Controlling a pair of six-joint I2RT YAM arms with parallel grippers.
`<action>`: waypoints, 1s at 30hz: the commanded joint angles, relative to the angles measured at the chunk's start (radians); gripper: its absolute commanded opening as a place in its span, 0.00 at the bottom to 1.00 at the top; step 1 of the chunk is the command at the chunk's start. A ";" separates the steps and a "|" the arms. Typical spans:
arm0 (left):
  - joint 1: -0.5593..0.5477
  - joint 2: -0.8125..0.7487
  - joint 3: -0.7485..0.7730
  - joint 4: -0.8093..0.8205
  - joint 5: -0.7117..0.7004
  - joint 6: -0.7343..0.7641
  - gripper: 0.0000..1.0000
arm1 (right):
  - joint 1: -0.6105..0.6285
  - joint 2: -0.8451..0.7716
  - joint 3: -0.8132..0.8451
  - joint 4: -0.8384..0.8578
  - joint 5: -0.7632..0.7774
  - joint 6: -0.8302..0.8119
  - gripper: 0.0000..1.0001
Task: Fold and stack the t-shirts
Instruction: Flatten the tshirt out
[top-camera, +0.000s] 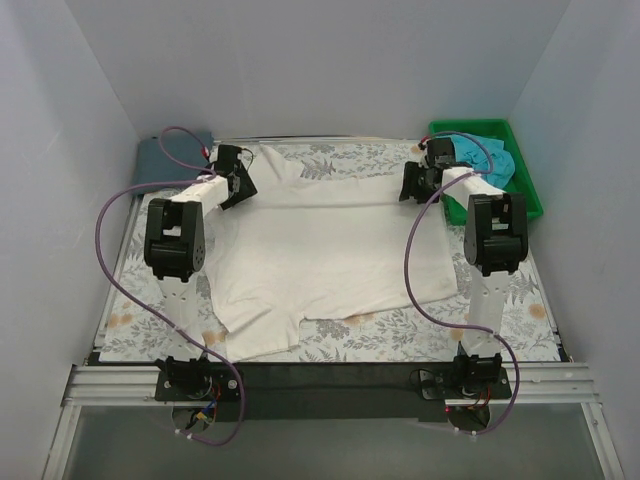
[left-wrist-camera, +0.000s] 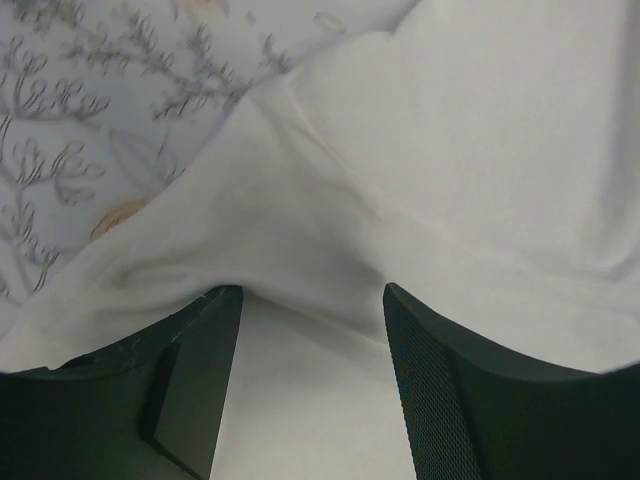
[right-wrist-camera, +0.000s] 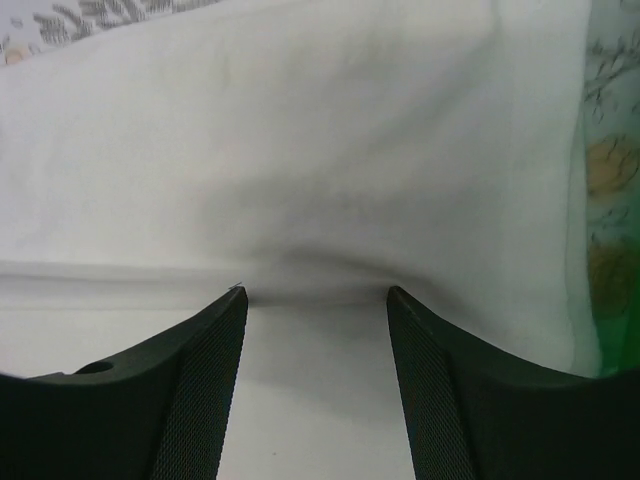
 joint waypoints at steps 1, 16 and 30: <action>0.022 0.150 0.145 -0.043 0.052 -0.022 0.55 | -0.051 0.126 0.150 -0.015 0.013 -0.050 0.56; 0.022 -0.146 0.110 -0.052 0.014 0.016 0.68 | -0.018 -0.154 0.059 -0.038 -0.062 -0.063 0.62; -0.068 -0.696 -0.446 -0.178 0.092 -0.067 0.70 | 0.024 -0.567 -0.500 -0.129 -0.031 -0.014 0.59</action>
